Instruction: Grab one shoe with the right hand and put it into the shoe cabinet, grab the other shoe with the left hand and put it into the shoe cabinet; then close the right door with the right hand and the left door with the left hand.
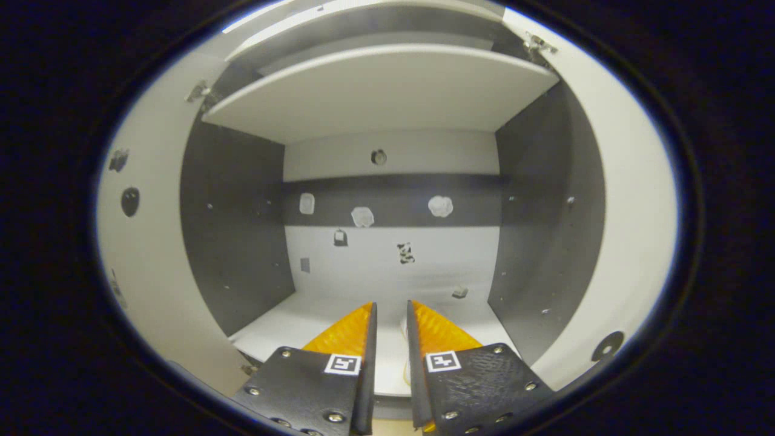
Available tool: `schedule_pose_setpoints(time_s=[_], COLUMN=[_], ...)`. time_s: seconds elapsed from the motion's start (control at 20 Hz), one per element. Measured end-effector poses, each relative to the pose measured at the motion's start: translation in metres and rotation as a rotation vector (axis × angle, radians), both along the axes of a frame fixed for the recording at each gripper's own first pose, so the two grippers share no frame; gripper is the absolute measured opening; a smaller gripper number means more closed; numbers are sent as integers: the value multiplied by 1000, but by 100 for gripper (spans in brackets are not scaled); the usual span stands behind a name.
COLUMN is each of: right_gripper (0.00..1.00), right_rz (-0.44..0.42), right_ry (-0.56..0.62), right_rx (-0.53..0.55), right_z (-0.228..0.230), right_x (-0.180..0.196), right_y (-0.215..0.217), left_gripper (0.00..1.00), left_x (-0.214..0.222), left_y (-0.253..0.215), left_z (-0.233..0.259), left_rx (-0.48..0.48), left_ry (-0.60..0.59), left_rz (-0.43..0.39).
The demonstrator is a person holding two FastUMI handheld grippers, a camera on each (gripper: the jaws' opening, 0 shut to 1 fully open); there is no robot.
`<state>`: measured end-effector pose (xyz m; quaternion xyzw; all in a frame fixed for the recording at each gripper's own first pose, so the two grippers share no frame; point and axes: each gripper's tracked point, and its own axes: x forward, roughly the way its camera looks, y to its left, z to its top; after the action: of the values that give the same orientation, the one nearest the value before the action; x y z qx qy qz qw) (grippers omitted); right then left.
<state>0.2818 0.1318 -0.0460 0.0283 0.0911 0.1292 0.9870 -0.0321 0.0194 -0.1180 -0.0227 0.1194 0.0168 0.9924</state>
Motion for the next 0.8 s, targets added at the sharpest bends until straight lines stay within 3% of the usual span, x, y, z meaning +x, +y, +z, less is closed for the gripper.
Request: schedule_pose_setpoints(time_s=[0.05, 0.1, 0.25, 0.6, 0.65, 0.8], right_gripper=[18, 27, 31, 28, 24, 27], right_rz=[1, 0, -25, -122, -131, -149], right_ry=[-30, -50, -136, -268, -280, -282], right_rx=[10, 22, 35, -15, -19, -4], right_z=[16, 30, 72, 132, 138, 149], right_x=[-14, -29, -70, -151, -162, -187], right_y=[-3, -9, -29, -91, -97, -114], left_gripper=[97, 97, 96, 98, 100, 97], left_x=[-1, 0, 2, -5, -5, -3], left_y=[-9, -16, -37, -81, -88, -101], left_z=[-10, -20, -56, -181, -201, -253], left_rx=[-2, 0, 15, -31, -34, -28], left_ry=[17, 37, 97, 396, 436, 541], left_rz=[-28, -56, -127, -272, -288, -328])
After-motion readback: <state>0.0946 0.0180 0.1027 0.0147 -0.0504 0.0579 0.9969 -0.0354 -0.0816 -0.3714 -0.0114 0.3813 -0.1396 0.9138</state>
